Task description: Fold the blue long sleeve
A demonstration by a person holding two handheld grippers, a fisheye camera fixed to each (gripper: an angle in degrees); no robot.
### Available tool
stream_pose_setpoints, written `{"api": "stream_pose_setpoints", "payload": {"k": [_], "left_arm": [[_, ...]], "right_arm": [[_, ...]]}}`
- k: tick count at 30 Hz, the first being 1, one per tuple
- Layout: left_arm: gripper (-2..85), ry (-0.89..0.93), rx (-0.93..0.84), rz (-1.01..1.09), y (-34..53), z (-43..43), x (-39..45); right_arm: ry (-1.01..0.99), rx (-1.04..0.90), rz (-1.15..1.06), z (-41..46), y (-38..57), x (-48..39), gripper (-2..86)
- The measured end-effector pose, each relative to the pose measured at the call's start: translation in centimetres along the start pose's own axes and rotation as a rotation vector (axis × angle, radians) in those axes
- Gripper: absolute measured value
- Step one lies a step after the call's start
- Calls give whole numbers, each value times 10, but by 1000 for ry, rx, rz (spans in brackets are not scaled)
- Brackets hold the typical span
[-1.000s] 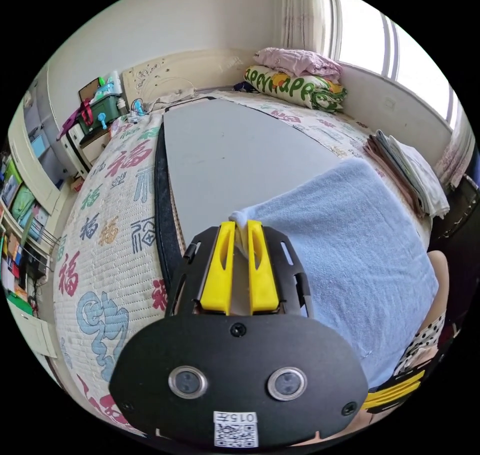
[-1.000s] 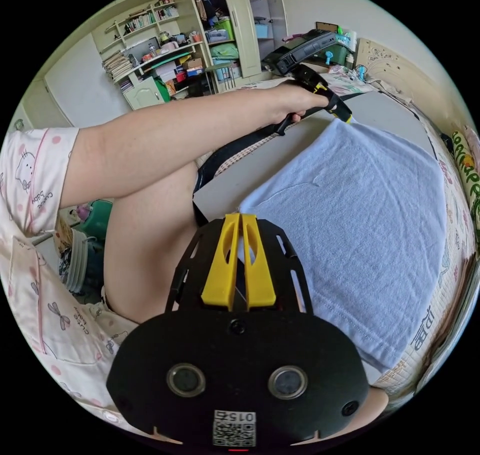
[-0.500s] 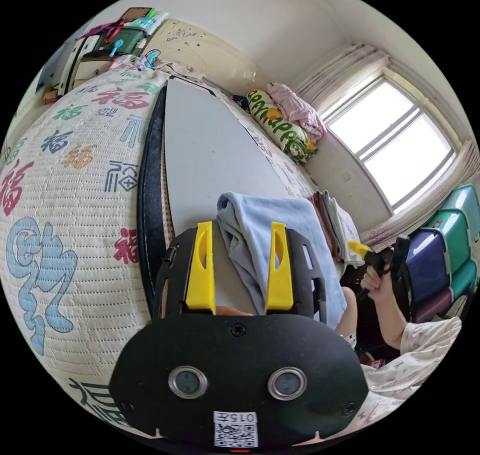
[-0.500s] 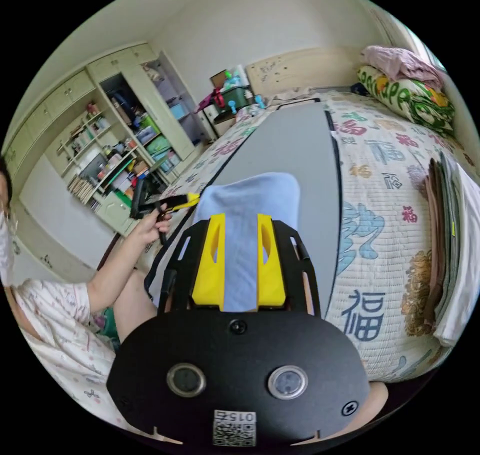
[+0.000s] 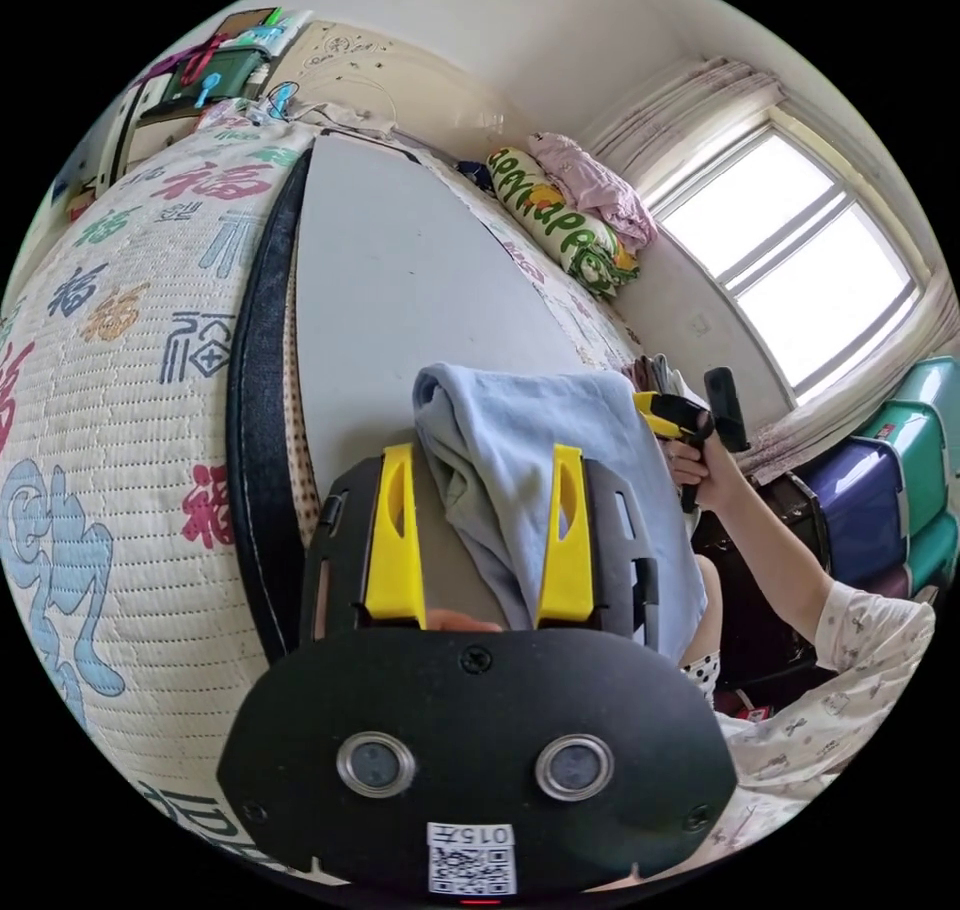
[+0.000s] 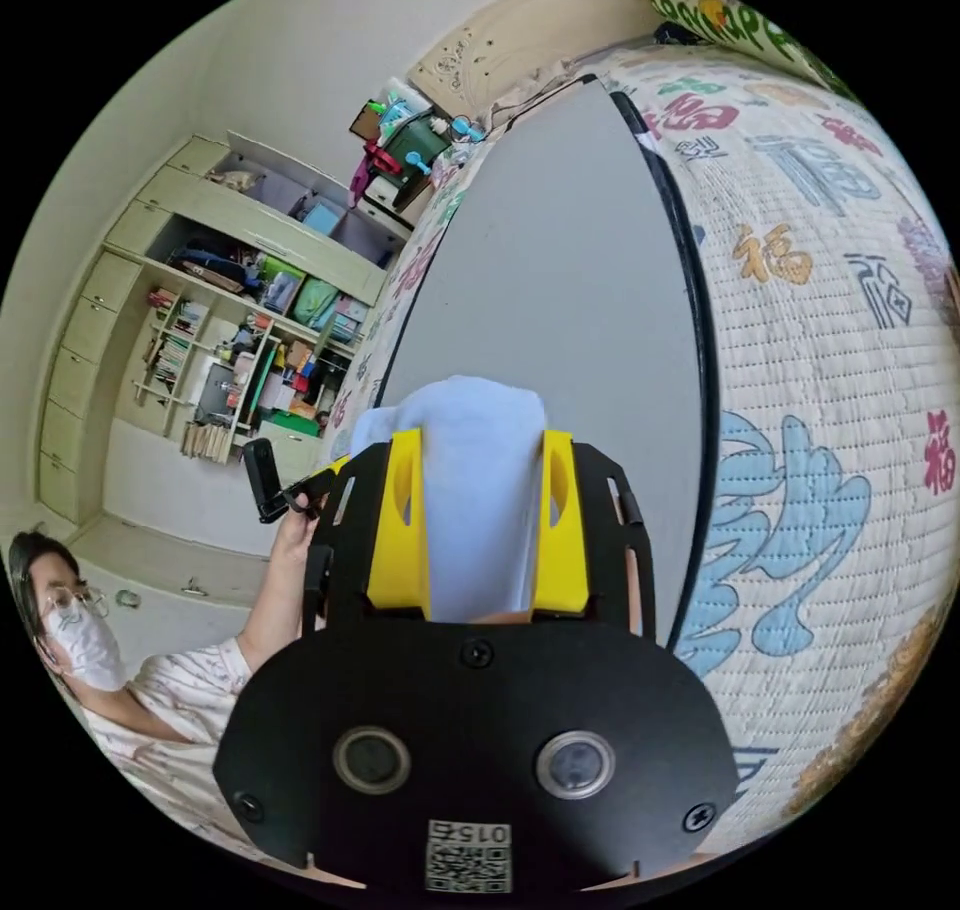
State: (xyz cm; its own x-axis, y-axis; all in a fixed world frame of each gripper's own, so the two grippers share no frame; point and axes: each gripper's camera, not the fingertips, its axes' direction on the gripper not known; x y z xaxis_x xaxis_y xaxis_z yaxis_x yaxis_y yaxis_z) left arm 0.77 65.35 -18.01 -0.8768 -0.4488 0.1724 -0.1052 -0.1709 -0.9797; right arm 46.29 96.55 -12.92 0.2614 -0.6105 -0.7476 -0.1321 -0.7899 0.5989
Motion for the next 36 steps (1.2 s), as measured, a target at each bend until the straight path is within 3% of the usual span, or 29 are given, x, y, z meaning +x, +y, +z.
{"api": "stream_pose_setpoints", "payload": {"k": [10,15,22,24,29,36], "left_arm": [[96,135,32,-128,9,-68,-40],[66,193,151,-113,24,-134,-20],[59,167,549,183,86,-380,102],[58,122,659,267,122,-458,139],[59,-181,849,434,265,-672,241],[60,-566,893,318,448,-818,319]], "right_arm": [[-5,-54,-17,59,6,24,136],[-50,86,-194,47,57,8,125],[-151,271,-641,-7,161,-99,119],[-182,293,-775,-12,192,-133,119],[-357,315,-1075,23,277,-206,117],[-659,76,-1146,163,346,-258,116]]}}
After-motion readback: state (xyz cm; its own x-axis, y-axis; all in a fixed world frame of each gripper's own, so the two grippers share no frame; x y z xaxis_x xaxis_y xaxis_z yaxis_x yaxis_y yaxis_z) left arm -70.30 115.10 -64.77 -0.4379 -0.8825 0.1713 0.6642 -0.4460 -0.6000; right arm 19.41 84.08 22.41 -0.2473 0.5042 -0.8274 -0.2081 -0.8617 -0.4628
